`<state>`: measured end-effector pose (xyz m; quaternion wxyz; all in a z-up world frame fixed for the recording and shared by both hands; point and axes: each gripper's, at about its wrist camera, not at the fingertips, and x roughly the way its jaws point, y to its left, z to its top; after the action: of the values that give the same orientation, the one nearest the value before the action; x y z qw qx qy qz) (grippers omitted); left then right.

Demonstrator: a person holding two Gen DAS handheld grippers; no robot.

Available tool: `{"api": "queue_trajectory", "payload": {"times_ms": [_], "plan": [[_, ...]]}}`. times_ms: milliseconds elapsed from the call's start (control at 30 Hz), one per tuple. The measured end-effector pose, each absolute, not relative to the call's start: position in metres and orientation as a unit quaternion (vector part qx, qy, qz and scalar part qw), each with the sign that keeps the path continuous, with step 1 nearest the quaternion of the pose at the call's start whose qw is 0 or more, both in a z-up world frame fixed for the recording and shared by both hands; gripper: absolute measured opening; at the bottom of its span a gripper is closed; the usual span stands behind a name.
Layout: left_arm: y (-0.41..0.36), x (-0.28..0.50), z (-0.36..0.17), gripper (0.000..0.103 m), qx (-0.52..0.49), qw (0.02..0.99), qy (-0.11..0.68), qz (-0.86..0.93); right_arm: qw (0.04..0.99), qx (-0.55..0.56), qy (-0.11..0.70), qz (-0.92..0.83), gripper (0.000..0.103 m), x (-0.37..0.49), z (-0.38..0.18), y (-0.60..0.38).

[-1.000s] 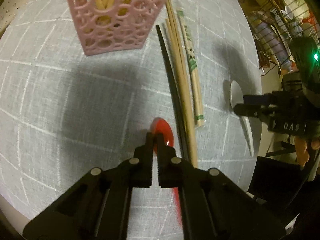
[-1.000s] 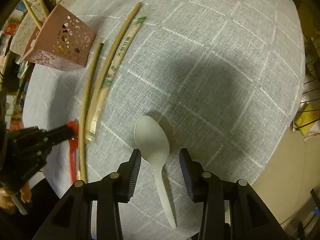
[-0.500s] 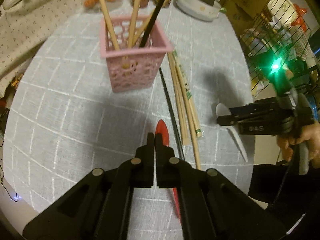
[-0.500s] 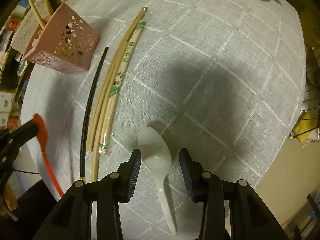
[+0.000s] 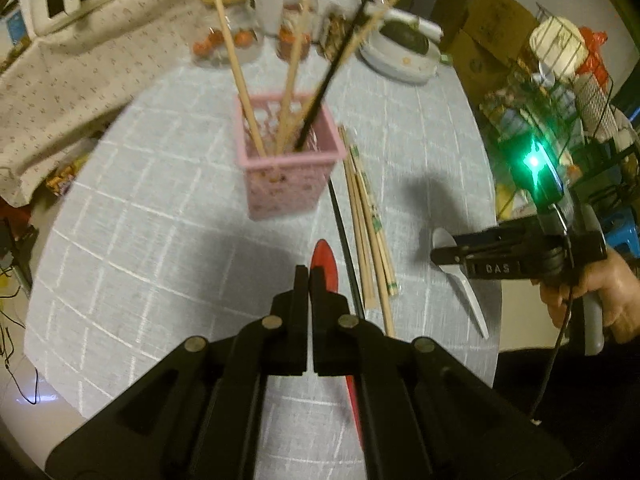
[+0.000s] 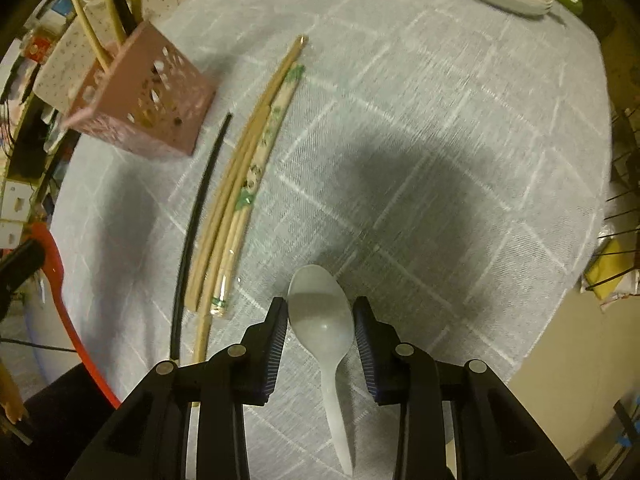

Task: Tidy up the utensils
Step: 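Lift the red spoon into the pink holder and open the left gripper while the right lifts the white spoon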

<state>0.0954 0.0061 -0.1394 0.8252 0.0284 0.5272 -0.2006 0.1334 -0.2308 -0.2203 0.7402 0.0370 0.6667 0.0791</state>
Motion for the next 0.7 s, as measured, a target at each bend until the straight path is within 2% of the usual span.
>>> {"api": "queue_trajectory", "payload": {"times_ms": [367,700], "plan": [[0.014,0.092,-0.075,0.001,0.023,0.904,0.394,-0.165,0.842,0.032,0.533,0.081,0.034,0.124,-0.125,-0.218],[0.023,0.098,-0.036,0.001,-0.008,0.968,0.229,-0.1,0.86,0.039,0.5,0.099,0.034,0.131,-0.11,-0.206]]}}
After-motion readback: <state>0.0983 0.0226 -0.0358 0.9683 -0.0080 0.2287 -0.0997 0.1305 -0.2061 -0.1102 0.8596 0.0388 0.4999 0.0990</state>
